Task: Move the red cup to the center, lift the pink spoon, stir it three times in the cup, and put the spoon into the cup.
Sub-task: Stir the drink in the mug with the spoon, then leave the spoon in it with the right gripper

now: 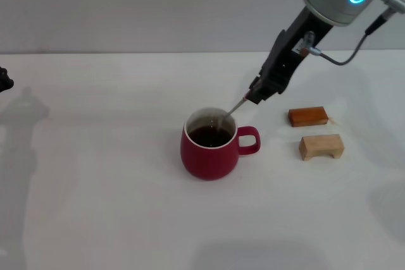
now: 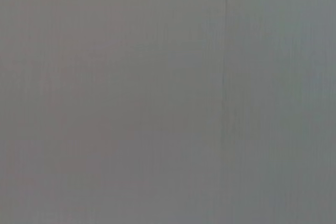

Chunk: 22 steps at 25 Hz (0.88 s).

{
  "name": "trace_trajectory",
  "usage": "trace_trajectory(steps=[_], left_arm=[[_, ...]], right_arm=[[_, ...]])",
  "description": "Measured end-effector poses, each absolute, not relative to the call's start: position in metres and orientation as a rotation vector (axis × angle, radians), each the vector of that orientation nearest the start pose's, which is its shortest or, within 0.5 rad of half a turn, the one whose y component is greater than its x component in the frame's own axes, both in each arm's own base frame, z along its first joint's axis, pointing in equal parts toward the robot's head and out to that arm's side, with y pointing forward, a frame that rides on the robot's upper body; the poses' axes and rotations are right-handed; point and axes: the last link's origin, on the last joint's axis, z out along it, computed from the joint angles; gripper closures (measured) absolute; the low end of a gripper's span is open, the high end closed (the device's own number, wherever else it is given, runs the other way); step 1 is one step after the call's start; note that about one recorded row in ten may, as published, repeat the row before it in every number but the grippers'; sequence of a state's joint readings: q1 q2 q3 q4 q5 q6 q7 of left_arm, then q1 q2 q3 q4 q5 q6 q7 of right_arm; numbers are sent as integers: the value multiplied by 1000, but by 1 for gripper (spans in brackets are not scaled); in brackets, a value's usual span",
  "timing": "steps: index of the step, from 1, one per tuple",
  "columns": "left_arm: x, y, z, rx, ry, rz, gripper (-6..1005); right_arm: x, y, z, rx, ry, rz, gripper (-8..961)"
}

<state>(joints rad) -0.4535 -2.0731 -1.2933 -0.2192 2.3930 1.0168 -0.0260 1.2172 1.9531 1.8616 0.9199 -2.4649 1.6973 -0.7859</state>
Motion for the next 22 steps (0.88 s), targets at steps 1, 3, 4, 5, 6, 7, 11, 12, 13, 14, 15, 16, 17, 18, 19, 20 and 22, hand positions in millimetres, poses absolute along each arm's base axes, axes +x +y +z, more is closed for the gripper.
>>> trace_trajectory(steps=[1, 3, 4, 5, 6, 7, 11, 12, 13, 14, 15, 16, 17, 18, 19, 20, 22], left_arm=[[-350, 356, 27, -1324, -625, -594, 1001], [-350, 355, 27, -1322, -623, -596, 1001], [-350, 355, 27, -1322, -623, -596, 1001], [-350, 355, 27, -1322, -622, -596, 1001], [-350, 355, 27, -1321, -622, -596, 1001], [-350, 355, 27, -1320, -622, -596, 1001], [-350, 354, 28, -1317, -621, -597, 1001], [-350, 354, 28, -1315, -619, -600, 1001], [-350, 354, 29, -1313, -614, -603, 1001], [-350, 354, 29, -1313, -614, -603, 1001], [-349, 354, 29, -1312, -609, -607, 1001], [-348, 354, 30, -1310, -604, -611, 1001], [-348, 354, 30, -1310, -602, -611, 1001], [-348, 354, 30, -1309, -599, -614, 1001], [-348, 354, 30, -1309, -599, -614, 1001], [-347, 354, 30, -1309, -596, -616, 1001], [-347, 353, 31, -1307, -591, -619, 1001]], right_arm=[[39, 418, 10, -2904, 427, -628, 804], [37, 422, 5, -2906, 412, -642, 804], [37, 422, 5, -2906, 412, -642, 804], [35, 423, 3, -2906, 402, -644, 804], [35, 424, 1, -2906, 395, -646, 805], [34, 424, -1, -2906, 389, -650, 805], [31, 426, -12, -2909, 362, -677, 805], [31, 426, -15, -2908, 354, -686, 805], [31, 426, -20, -2905, 339, -706, 805], [31, 426, -20, -2905, 339, -706, 805], [29, 425, -25, -2899, 320, -726, 805], [29, 425, -25, -2899, 320, -726, 805], [29, 425, -27, -2897, 312, -736, 805], [28, 424, -30, -2896, 306, -745, 804], [27, 423, -32, -2896, 301, -755, 804], [27, 423, -35, -2897, 295, -763, 804], [27, 421, -39, -2898, 287, -782, 804]])
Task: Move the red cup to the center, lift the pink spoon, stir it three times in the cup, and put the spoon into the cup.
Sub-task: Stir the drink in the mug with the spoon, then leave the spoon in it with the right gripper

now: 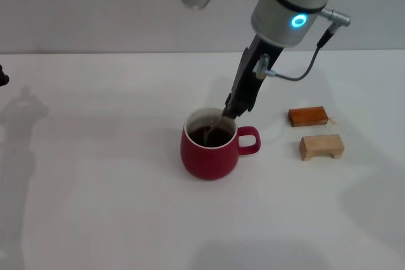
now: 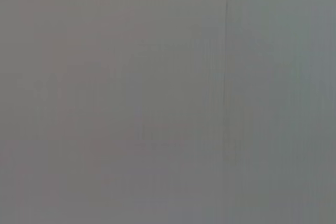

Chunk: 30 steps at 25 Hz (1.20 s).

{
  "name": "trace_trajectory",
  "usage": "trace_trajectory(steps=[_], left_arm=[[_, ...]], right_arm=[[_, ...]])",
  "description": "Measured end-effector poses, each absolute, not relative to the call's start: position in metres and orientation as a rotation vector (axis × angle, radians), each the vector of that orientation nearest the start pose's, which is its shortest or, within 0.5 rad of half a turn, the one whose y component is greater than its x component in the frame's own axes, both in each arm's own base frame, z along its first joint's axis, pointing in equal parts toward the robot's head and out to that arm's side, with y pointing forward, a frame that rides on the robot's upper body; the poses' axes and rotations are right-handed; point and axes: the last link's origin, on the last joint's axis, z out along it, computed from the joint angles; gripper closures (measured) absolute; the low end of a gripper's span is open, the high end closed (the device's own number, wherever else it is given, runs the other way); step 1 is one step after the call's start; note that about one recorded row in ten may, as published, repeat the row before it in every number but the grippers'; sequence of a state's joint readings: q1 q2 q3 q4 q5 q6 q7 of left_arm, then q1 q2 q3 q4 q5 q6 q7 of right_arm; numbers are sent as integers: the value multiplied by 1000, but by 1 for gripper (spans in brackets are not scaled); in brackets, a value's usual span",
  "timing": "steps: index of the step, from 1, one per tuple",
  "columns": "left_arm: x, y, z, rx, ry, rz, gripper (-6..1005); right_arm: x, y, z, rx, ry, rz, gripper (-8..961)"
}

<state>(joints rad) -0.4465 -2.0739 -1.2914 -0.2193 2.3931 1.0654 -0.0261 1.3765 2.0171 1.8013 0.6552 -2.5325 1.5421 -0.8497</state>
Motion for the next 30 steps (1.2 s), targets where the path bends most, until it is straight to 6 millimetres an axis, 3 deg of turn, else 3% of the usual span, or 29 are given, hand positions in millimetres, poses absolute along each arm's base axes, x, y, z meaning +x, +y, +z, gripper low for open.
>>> trace_trajectory(steps=[8, 20, 25, 30], left_arm=[[-350, 348, 32, -1296, -590, -619, 1001], [-353, 343, 32, -1283, -603, -636, 1001], [-352, 343, 33, -1280, -598, -640, 1001], [-352, 343, 32, -1280, -597, -642, 1001]], right_arm=[[29, 411, -56, -2911, 243, -853, 804], [26, 418, -61, -2865, 210, -828, 804], [34, 425, -59, -2798, 204, -885, 804], [37, 419, -59, -2813, 222, -946, 805]])
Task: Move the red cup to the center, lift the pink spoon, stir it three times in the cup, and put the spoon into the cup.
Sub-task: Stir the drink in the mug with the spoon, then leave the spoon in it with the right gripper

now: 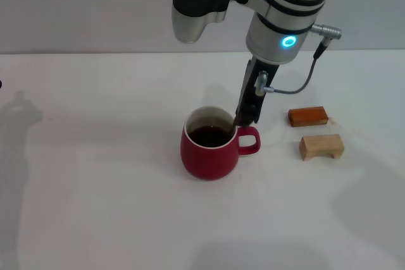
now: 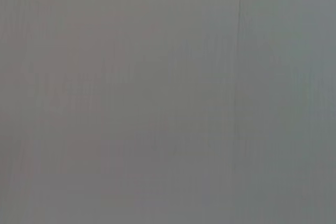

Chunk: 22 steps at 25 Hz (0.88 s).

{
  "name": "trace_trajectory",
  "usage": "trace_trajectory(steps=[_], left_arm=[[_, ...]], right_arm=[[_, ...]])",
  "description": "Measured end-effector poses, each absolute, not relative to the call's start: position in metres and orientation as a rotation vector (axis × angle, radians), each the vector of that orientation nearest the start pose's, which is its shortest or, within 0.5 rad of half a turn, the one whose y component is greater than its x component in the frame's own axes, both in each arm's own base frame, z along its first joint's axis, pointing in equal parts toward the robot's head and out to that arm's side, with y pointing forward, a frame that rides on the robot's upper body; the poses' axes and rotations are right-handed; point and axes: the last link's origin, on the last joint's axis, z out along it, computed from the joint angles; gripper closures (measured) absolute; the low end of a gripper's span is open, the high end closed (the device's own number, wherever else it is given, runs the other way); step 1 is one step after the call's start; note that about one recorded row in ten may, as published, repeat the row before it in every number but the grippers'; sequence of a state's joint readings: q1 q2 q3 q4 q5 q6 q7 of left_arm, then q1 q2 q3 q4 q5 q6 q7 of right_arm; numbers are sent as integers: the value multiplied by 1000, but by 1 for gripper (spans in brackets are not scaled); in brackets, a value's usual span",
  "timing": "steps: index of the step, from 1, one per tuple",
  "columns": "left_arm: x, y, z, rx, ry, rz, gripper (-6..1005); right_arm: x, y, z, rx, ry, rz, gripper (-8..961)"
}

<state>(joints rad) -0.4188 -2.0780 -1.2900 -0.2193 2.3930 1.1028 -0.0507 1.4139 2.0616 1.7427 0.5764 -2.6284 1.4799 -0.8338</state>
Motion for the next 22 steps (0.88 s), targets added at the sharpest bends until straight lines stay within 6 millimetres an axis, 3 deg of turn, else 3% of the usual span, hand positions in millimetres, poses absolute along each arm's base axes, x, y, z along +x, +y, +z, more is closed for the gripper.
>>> trace_trajectory(steps=[6, 12, 22], left_arm=[[-354, 341, 32, -1278, -601, -638, 1001], [-355, 339, 32, -1274, -611, -643, 1001], [-355, 339, 32, -1271, -622, -658, 1001]], right_arm=[[28, 410, -62, -2883, 223, -912, 805], [24, 420, -65, -2839, 186, -833, 805], [31, 419, -61, -2807, 189, -941, 805]])
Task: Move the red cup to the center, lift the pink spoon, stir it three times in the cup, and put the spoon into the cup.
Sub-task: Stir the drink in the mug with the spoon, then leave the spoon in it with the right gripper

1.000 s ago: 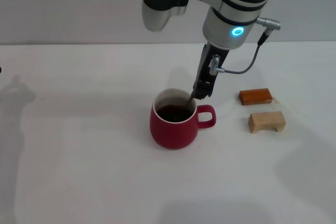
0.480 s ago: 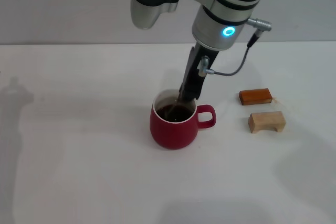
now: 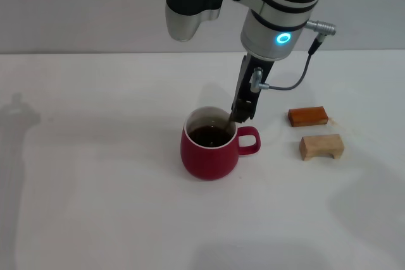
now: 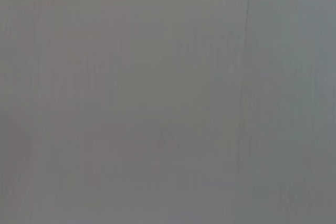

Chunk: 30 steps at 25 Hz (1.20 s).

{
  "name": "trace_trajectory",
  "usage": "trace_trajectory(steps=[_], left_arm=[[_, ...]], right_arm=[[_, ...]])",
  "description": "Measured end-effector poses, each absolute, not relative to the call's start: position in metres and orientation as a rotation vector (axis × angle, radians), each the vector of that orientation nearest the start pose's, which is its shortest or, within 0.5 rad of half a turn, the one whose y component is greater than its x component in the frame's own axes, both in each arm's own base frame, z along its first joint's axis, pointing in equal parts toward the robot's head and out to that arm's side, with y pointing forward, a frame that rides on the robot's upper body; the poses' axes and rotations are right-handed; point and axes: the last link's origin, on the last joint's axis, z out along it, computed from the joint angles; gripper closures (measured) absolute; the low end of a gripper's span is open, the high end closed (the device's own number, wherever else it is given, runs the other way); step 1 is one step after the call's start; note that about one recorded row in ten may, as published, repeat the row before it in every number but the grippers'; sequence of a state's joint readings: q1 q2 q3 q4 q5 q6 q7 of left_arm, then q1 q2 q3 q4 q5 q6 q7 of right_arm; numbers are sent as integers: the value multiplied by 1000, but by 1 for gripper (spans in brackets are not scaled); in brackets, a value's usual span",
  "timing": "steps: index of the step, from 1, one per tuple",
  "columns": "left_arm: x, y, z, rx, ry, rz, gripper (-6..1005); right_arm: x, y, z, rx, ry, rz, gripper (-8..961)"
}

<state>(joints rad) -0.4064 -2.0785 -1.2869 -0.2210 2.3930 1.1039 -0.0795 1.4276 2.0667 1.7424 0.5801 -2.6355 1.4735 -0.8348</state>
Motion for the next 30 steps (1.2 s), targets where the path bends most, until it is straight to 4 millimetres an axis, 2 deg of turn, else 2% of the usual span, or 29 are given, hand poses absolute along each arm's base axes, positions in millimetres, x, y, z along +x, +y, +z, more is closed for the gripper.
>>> trace_trajectory(steps=[6, 12, 17, 22, 27, 30], left_arm=[[-356, 337, 32, -1269, -622, -657, 1001], [-356, 336, 34, -1260, -615, -670, 1001], [-355, 335, 34, -1258, -616, -676, 1001], [-355, 336, 34, -1259, -613, -679, 1001], [-355, 335, 34, -1258, -614, -678, 1001], [-356, 335, 35, -1257, -614, -677, 1001]], right_arm=[[25, 410, -64, -2881, 198, -904, 804], [19, 419, -67, -2847, 170, -815, 801], [26, 426, -63, -2785, 176, -865, 797], [32, 417, -61, -2812, 198, -948, 794], [25, 410, -64, -2884, 195, -902, 790], [21, 414, -66, -2873, 173, -850, 788]])
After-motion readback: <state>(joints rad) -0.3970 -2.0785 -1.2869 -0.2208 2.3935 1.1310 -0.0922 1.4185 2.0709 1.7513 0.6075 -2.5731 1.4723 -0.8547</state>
